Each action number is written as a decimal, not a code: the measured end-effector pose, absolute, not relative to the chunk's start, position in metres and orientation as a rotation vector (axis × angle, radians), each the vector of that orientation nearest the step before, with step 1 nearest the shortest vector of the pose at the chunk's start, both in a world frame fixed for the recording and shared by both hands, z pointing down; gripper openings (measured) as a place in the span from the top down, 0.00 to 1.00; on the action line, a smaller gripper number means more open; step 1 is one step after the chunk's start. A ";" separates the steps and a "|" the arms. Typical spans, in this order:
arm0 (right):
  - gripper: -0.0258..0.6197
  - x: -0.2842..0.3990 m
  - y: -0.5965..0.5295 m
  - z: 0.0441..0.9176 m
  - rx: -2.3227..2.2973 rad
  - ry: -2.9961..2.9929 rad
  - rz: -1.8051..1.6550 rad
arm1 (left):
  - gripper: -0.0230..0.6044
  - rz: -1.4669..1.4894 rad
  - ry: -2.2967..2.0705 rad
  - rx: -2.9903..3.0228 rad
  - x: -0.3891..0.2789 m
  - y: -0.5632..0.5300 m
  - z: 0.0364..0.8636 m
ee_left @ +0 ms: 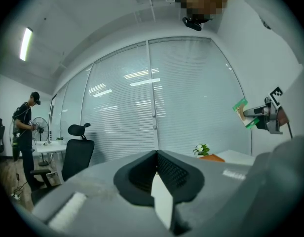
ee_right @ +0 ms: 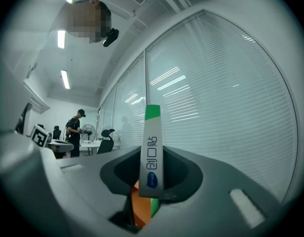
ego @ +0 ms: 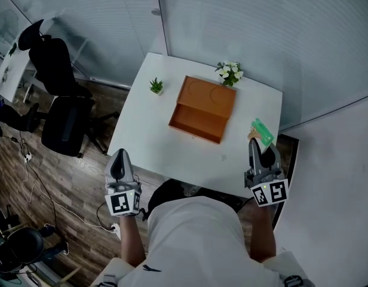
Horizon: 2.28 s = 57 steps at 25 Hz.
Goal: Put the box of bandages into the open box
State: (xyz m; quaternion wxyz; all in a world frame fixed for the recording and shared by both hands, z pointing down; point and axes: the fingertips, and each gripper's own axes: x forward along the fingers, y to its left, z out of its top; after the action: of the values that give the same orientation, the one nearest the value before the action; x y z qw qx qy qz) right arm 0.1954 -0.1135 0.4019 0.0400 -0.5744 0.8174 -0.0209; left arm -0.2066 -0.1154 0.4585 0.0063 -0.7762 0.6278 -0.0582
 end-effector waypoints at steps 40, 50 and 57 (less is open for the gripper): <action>0.71 0.074 -0.222 0.606 -1.583 3.479 1.473 | 0.95 -0.172 2.015 -2.387 -0.249 -0.119 0.460; 0.69 0.077 -0.219 0.608 -1.555 3.522 1.380 | 0.95 -0.176 2.004 -2.394 -0.246 -0.121 0.461; 0.67 0.079 -0.218 0.607 -1.562 3.546 1.322 | 0.95 -0.174 2.003 -2.397 -0.246 -0.119 0.462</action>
State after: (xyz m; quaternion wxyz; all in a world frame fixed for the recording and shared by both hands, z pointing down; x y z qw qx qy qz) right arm 0.0794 -0.2179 0.6073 -0.4582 -0.3391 0.7698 0.2870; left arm -0.2457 -0.1193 0.4620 0.0065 -0.7662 0.6402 -0.0557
